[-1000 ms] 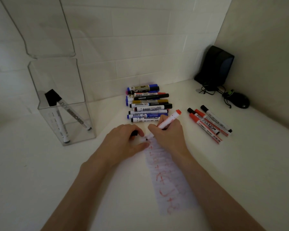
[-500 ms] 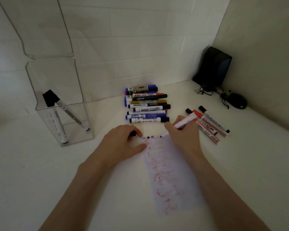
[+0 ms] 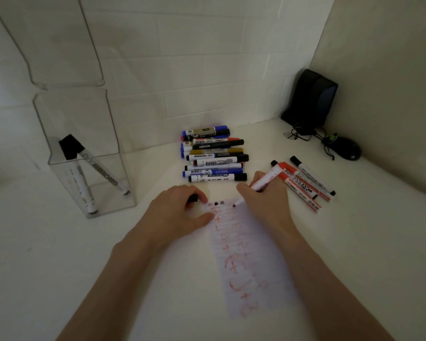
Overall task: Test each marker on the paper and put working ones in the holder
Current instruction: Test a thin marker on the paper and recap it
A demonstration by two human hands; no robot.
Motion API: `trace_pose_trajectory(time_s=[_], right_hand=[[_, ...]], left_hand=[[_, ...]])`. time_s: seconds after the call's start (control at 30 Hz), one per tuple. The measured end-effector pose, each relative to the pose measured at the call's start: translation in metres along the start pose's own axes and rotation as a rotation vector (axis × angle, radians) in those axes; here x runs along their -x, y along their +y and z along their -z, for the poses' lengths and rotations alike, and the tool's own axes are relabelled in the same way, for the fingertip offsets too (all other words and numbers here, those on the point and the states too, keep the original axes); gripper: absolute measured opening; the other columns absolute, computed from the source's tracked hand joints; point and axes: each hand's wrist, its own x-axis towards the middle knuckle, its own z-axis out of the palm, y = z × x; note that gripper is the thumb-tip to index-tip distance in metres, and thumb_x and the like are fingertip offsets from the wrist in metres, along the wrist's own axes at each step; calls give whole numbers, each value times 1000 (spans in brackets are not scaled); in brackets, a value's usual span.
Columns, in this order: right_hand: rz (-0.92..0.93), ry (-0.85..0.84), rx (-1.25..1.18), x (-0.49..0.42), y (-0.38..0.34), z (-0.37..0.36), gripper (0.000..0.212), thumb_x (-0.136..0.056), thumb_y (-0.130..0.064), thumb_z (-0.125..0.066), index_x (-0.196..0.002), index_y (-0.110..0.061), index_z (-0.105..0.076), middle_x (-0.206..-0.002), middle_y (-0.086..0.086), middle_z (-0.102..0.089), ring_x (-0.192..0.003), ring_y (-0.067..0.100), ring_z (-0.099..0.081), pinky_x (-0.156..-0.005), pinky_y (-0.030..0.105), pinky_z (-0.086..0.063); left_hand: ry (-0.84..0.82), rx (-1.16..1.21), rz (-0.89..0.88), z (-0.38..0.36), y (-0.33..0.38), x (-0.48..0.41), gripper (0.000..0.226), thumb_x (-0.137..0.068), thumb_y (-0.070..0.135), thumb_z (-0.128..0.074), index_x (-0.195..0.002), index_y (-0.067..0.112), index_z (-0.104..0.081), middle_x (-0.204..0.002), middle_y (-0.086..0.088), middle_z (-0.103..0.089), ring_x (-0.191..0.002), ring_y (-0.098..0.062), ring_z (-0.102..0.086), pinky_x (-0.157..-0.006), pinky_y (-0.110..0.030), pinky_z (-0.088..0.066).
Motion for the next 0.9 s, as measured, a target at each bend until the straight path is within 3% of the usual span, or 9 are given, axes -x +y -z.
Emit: trace_pose_trajectory(time_s=[0.1, 0.27, 0.4, 0.5, 0.57, 0.67, 0.73, 0.9], right_hand=[[10, 14, 7, 0, 0, 1, 25, -87, -13, -74, -71, -14, -54, -63, 2, -56, -51, 4, -48, -50, 11, -44], [-32, 62, -20, -1, -5, 3, 30, -89, -13, -73, -69, -17, -50, -62, -3, -50, -51, 3, -47, -49, 9, -42], [-99, 138, -197, -5, -10, 6, 20, -90, -22, -75, -84, -10, -61, -72, 3, -58, -62, 9, -51, -61, 23, -45], [-144, 17, -386, -3, -18, 9, 23, -86, -31, -82, -86, -15, -67, -67, 0, -60, -55, 6, -51, -53, 19, -45], [-145, -101, -471, 2, -24, 9, 25, -83, -30, -84, -94, -12, -71, -67, -2, -64, -57, 7, -55, -55, 19, -48], [-136, -188, -502, 8, -30, 7, 30, -87, -35, -79, -97, -7, -74, -71, 3, -67, -59, 12, -57, -54, 22, -47], [-122, -222, -514, 10, -31, 6, 28, -93, -36, -73, -94, -8, -74, -72, 5, -66, -58, 14, -56, -51, 22, -41], [-80, -260, -529, 11, -30, 7, 22, -95, -31, -72, -93, -9, -73, -72, 9, -64, -53, 16, -53, -49, 24, -36]], left_hand=[[-3, 1, -2, 1, 1, 0, 32, -79, 63, -69, -102, 45, -56, -98, 21, -56, -94, -1, -54, -75, -14, -38], [0, -5, -2, 3, 4, 1, 33, -80, 61, -70, -104, 43, -57, -97, 21, -55, -94, 0, -53, -76, -16, -38], [49, 64, -43, 3, 8, 2, 28, -90, 49, -65, -115, 39, -58, -101, 18, -56, -97, -2, -53, -84, -19, -42], [135, 284, -97, 3, 13, 0, 30, -102, 20, -54, -129, 30, -61, -111, 12, -63, -96, 6, -55, -82, -6, -38], [163, 372, -108, 4, 14, -2, 35, -101, 16, -55, -133, 29, -59, -103, 13, -69, -87, 4, -60, -76, -8, -41], [177, 539, -89, 7, 15, -2, 20, -98, 17, -61, -116, 23, -59, -92, 9, -75, -73, -12, -66, -71, -17, -49], [179, 590, -106, 7, 17, -1, 8, -98, 15, -61, -106, 18, -58, -89, 6, -75, -70, -12, -65, -68, -16, -48], [181, 610, -125, 7, 18, -1, 5, -98, 15, -60, -102, 17, -58, -84, 7, -74, -68, -12, -63, -67, -18, -48]])
